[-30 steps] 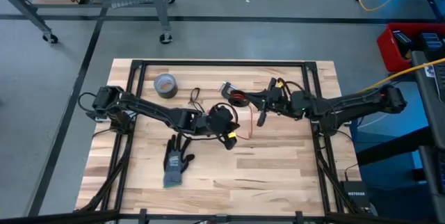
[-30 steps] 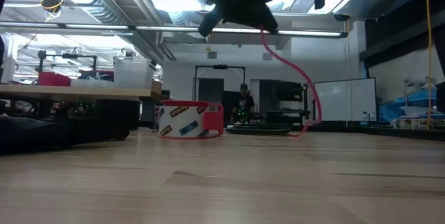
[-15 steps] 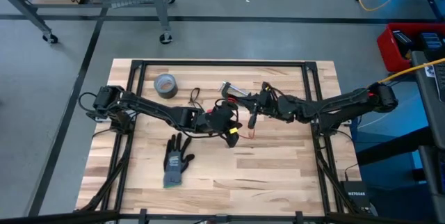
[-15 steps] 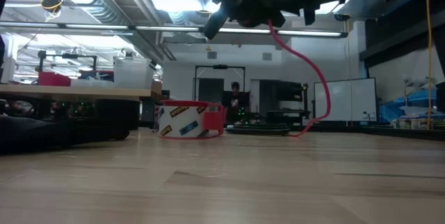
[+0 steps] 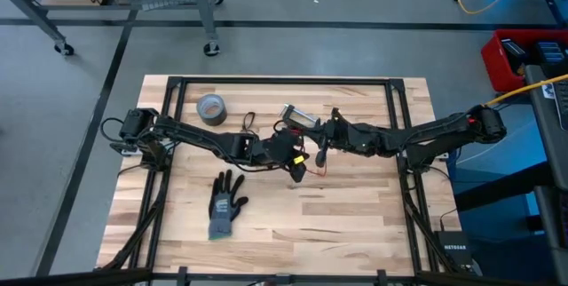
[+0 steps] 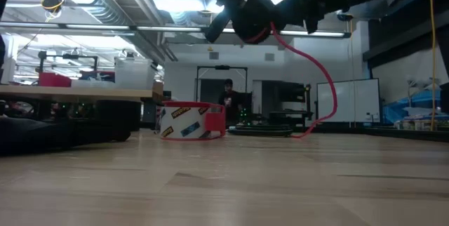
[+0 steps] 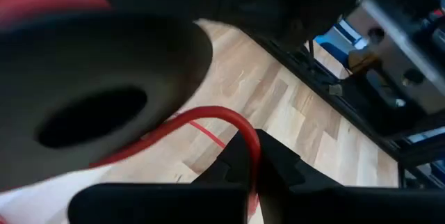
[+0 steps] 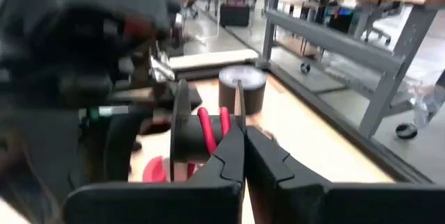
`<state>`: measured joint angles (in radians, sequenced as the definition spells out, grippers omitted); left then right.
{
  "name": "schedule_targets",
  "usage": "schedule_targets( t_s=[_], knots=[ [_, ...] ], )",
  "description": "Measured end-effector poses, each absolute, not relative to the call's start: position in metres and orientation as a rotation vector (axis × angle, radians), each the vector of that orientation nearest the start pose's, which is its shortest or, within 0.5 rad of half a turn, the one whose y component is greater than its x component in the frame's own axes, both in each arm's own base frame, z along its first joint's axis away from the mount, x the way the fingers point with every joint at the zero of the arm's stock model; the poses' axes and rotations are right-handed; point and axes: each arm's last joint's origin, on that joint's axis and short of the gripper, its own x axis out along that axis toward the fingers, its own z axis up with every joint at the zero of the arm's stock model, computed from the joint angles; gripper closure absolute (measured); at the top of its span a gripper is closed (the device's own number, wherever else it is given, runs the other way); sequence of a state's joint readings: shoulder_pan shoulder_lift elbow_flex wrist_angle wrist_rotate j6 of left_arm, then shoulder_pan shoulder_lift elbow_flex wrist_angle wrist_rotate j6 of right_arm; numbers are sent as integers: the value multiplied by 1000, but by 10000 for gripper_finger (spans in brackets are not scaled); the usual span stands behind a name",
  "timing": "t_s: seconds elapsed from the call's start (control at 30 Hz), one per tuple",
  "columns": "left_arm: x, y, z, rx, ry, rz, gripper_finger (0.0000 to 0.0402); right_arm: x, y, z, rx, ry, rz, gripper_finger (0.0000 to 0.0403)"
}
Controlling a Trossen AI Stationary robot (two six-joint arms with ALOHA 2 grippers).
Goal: Coil cords
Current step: Coil the red wire onto the spool
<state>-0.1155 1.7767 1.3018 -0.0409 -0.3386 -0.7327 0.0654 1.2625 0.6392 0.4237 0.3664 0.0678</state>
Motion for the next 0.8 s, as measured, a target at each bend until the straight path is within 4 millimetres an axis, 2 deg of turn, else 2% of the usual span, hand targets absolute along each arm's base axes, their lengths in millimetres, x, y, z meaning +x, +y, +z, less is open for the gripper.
schedule_targets(
  t_s=[0.57, 0.7, 0.8],
  knots=[
    [401, -33, 256, -687, 413, 357, 401, 265, 8, 233, 41, 277, -298, 398],
    [401, -36, 256, -610, 446, 297, 395, 266, 8, 237, 48, 236, -296, 398],
    [400, -42, 256, -485, 474, 238, 378, 265, 8, 238, 49, 228, -295, 398]
  ],
)
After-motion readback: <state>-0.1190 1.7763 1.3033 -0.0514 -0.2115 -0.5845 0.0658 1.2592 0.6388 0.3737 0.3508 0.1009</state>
